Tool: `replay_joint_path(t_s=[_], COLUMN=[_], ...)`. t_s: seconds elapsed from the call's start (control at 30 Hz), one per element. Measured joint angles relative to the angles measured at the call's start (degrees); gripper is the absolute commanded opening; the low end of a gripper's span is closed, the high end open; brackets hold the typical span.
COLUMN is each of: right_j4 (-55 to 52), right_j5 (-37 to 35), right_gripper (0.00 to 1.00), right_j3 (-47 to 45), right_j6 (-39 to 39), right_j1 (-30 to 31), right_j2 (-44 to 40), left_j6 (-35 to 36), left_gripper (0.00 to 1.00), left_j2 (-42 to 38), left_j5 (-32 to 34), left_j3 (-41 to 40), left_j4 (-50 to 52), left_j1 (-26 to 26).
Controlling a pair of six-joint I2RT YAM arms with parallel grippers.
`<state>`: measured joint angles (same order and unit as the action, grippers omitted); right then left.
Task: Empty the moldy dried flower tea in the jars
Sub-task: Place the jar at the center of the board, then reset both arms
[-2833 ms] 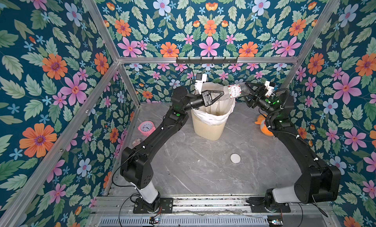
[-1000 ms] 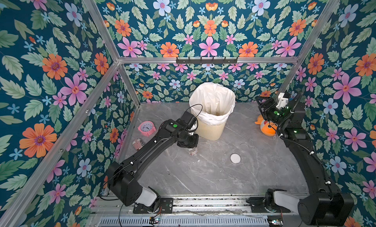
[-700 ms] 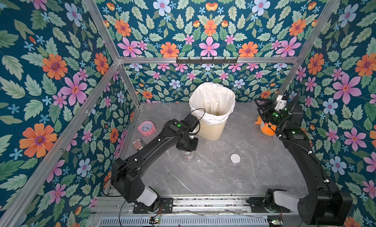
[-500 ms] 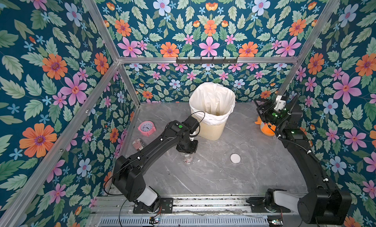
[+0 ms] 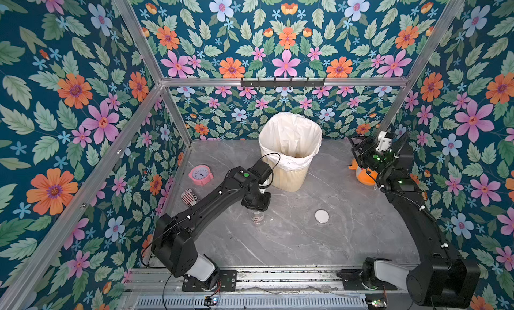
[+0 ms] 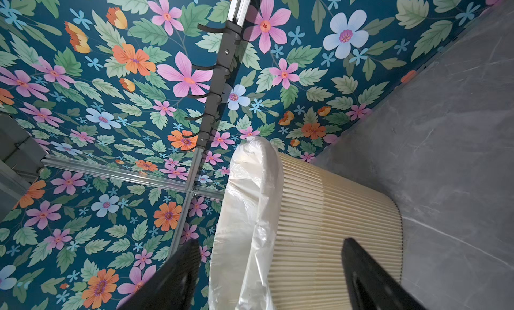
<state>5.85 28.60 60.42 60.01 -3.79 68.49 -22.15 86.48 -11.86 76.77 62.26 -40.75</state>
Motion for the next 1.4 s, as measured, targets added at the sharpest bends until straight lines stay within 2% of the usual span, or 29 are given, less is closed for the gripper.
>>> replay_joint_path(t_s=[0.23, 0.5, 0.67, 0.77, 0.87, 1.03, 1.27, 1.4], right_j4=[0.3, 0.3, -0.3, -2.3, -6.5, -13.5, -16.3, -14.9], right_j5=[0.7, 1.2, 1.2, 1.0, -0.8, -7.0, -19.3, -25.6], right_gripper=[0.81, 0.81, 0.81, 0.81, 0.82, 0.82, 0.84, 0.84], right_j3=[-0.1, 0.3, 1.0, 1.6, 2.7, 1.5, -6.9, -14.2], right_j6=[0.0, 0.0, -1.2, -4.1, -9.6, -22.3, -37.8, -41.9], right_j1=[-0.3, -0.5, -0.6, -0.7, -0.5, 0.8, 5.8, 6.3], right_j2=[-0.1, 0.0, 0.0, 0.0, 0.0, -1.5, -5.0, -7.3], left_j6=[0.0, 0.0, 0.9, 1.7, 2.9, 5.8, 13.0, 12.6], left_gripper=[0.46, 0.53, 0.59, 0.69, 0.80, 0.98, 0.99, 0.99], left_j2=[-0.2, -1.7, -4.8, -6.9, -9.6, -18.0, -31.2, -34.9], left_j5=[2.0, 3.7, 2.9, 3.1, 6.6, 18.1, 30.9, 30.4], left_j3=[2.8, 6.0, 10.9, 13.7, 13.7, 4.7, -16.2, -26.6], left_j4=[0.2, 1.0, 0.8, -0.2, -2.8, -13.5, -33.1, -40.7], left_j1=[0.0, 0.0, 0.3, 2.4, 6.8, 12.1, 21.2, 31.0])
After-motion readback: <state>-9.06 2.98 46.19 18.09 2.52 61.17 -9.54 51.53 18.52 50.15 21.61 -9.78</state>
